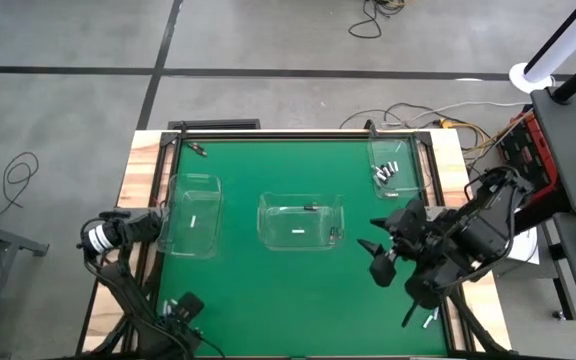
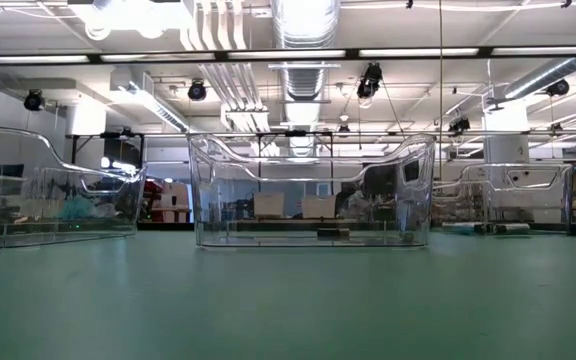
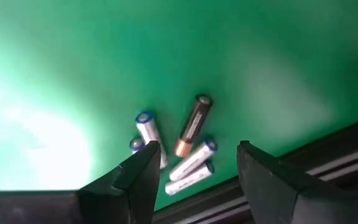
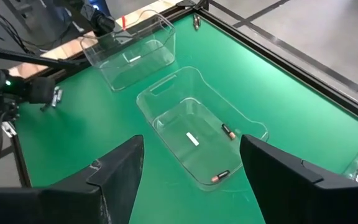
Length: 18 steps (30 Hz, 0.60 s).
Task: Sort batteries
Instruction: Put the black battery into the bottom right transparent bin
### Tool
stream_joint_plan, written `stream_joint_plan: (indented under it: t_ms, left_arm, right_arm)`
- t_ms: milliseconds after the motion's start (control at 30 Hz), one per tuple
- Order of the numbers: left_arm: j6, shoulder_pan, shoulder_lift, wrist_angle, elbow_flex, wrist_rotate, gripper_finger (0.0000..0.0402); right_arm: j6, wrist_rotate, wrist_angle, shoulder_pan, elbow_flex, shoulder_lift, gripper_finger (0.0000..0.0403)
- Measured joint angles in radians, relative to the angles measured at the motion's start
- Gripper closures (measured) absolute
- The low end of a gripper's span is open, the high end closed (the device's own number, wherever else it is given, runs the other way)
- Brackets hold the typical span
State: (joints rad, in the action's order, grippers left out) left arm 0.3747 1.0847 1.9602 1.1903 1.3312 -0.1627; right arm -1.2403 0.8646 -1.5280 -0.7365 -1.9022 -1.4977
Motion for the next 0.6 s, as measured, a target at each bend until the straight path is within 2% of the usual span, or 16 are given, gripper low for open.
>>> stream_joint_plan:
  t_ms: [167, 267, 400, 600]
  left_arm:
    - [-0.019, -0.001, 0.0, -0.067, -0.026, -0.002, 0.0221]
    - [-0.053, -0.001, 0.0, -0.095, -0.034, 0.002, 0.0237]
    - [-0.067, -0.001, 0.0, -0.098, -0.067, 0.055, 0.0254]
    - [-0.068, 0.001, -0.005, -0.117, -0.111, 0.049, 0.0282]
  right_arm:
    - [-0.021, 0.0, 0.0, 0.005, 0.0, -0.043, 0.0154]
    - [-0.047, 0.0, 0.0, 0.005, 0.0, -0.059, 0.0152]
    - [-0.087, 0.0, 0.0, 0.004, 0.0, -0.066, 0.0144]
    - [-0.13, -0.005, 0.0, 0.004, 0.0, -0.066, 0.0137]
